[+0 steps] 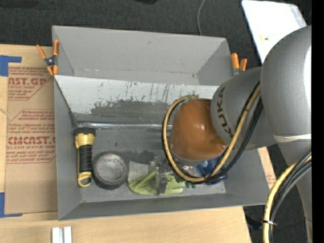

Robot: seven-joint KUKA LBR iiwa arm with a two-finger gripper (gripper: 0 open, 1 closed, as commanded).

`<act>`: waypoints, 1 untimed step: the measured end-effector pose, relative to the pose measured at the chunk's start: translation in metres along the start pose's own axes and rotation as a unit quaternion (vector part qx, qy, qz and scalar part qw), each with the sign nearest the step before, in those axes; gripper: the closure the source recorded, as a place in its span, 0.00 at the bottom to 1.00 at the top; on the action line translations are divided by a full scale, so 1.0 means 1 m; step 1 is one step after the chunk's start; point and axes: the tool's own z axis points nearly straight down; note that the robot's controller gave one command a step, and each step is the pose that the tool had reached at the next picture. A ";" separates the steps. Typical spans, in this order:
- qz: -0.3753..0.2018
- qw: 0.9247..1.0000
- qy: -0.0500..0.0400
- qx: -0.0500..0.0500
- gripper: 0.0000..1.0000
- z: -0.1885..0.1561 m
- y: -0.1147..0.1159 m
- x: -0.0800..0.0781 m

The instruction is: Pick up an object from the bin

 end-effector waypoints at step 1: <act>-0.010 1.000 0.003 0.000 1.00 -0.073 0.001 -0.008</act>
Offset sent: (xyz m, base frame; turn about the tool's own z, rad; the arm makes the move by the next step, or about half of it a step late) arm -0.0032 -0.0065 0.1481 0.0514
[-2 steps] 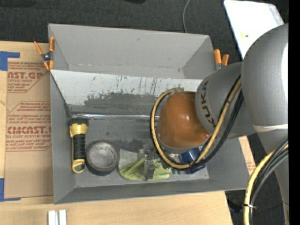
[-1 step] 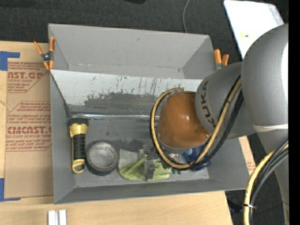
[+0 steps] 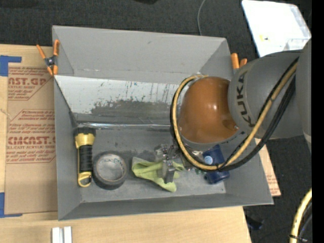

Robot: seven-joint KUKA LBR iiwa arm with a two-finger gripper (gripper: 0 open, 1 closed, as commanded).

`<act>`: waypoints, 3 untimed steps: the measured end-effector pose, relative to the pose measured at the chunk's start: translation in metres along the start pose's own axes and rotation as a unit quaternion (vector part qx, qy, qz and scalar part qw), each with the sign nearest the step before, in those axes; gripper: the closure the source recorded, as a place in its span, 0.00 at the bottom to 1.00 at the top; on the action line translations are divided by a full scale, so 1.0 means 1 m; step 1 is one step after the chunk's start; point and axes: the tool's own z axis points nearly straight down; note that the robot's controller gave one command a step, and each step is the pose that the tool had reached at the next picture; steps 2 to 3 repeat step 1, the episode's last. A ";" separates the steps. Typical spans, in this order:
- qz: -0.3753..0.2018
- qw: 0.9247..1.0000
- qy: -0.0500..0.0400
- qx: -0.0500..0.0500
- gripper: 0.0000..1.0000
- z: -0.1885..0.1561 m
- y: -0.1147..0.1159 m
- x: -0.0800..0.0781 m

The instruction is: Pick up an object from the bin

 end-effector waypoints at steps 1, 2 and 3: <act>0.035 0.999 0.003 -0.001 1.00 -0.074 -0.005 0.010; 0.035 0.999 0.003 -0.001 1.00 -0.074 -0.005 0.010; 0.035 0.999 0.003 -0.001 1.00 -0.074 -0.005 0.010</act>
Offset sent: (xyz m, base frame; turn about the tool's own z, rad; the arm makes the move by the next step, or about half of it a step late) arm 0.0053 0.0092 0.1788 0.0213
